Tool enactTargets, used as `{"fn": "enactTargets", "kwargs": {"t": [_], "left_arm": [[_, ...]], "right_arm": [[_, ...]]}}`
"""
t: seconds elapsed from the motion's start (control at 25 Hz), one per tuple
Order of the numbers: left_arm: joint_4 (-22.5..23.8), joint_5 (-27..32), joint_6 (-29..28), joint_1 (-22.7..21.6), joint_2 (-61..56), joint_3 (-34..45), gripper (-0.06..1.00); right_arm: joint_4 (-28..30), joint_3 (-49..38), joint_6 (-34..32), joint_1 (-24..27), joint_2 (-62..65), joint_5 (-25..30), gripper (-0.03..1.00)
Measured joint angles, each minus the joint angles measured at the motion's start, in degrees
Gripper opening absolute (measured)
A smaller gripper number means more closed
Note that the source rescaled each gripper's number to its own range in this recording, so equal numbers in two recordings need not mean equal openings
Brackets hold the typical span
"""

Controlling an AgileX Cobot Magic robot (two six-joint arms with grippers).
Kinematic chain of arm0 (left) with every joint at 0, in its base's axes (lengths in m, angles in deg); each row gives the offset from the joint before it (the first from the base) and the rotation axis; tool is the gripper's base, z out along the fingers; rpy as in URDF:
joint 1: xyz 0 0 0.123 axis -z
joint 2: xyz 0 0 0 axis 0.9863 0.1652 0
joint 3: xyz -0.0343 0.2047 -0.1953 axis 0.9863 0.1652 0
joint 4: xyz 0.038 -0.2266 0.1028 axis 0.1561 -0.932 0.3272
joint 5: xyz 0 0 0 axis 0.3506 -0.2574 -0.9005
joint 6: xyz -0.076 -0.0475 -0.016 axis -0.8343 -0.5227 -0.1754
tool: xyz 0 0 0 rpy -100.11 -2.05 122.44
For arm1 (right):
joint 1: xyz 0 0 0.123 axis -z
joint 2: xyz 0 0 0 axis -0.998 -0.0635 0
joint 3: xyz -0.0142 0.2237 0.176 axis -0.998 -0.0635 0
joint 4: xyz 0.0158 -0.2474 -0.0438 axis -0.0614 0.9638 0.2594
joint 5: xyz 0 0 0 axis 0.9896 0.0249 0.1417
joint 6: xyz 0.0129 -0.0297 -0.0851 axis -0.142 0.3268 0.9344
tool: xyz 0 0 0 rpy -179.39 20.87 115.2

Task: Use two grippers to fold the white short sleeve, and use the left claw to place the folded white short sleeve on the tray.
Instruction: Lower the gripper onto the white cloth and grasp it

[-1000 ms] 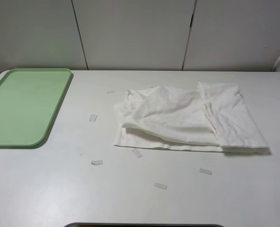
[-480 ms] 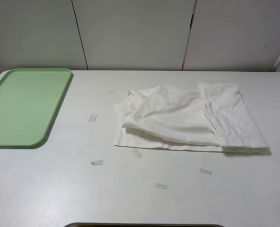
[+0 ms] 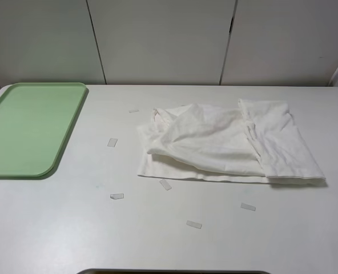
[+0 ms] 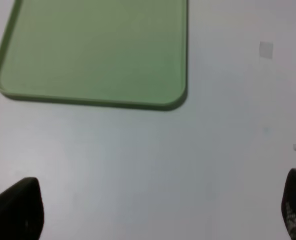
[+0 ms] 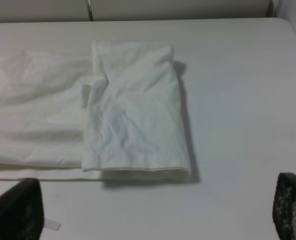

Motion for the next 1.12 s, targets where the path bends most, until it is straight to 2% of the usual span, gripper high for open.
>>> {"fn": "enactTargets", "kwargs": {"t": [0.2, 0.24, 0.36, 0.56, 0.64, 0.8, 0.88, 0.92, 1.04, 1.08, 1.12], "left_arm": [[-1.5, -1.2, 1.8, 0.0, 11.3, -4.5, 0.95], [-3.2, -2.6, 3.6, 0.0, 18.6, -6.7, 0.95], [-5.6, -5.7, 6.4, 0.0, 27.0, -8.8, 0.95], [-11.2, -12.5, 10.9, 0.2, 39.0, -11.1, 0.95], [-12.1, -14.4, 11.4, 0.7, 41.2, -11.1, 0.95], [-15.0, -22.9, 13.2, 5.3, 51.0, -11.2, 0.95], [-15.8, -24.5, 13.3, 6.6, 53.2, -11.2, 0.95], [-17.1, -28.1, 13.4, 9.3, 57.1, -11.2, 0.95], [-19.7, -34.0, 13.5, 13.9, 62.7, -11.2, 0.95], [-19.7, -34.0, 13.5, 13.9, 62.7, -11.2, 0.95], [-21.7, -37.0, 13.5, 16.8, 66.0, -11.7, 0.95]], "right_arm": [[0.0, 0.0, 0.0, 0.0, 0.0, 0.0, 1.00], [0.0, 0.0, 0.0, 0.0, 0.0, 0.0, 1.00], [0.0, 0.0, 0.0, 0.0, 0.0, 0.0, 1.00], [0.0, 0.0, 0.0, 0.0, 0.0, 0.0, 1.00], [0.0, 0.0, 0.0, 0.0, 0.0, 0.0, 1.00], [0.0, 0.0, 0.0, 0.0, 0.0, 0.0, 1.00], [0.0, 0.0, 0.0, 0.0, 0.0, 0.0, 1.00], [0.0, 0.0, 0.0, 0.0, 0.0, 0.0, 1.00], [0.0, 0.0, 0.0, 0.0, 0.0, 0.0, 1.00], [0.0, 0.0, 0.0, 0.0, 0.0, 0.0, 1.00], [0.0, 0.0, 0.0, 0.0, 0.0, 0.0, 1.00]]}}
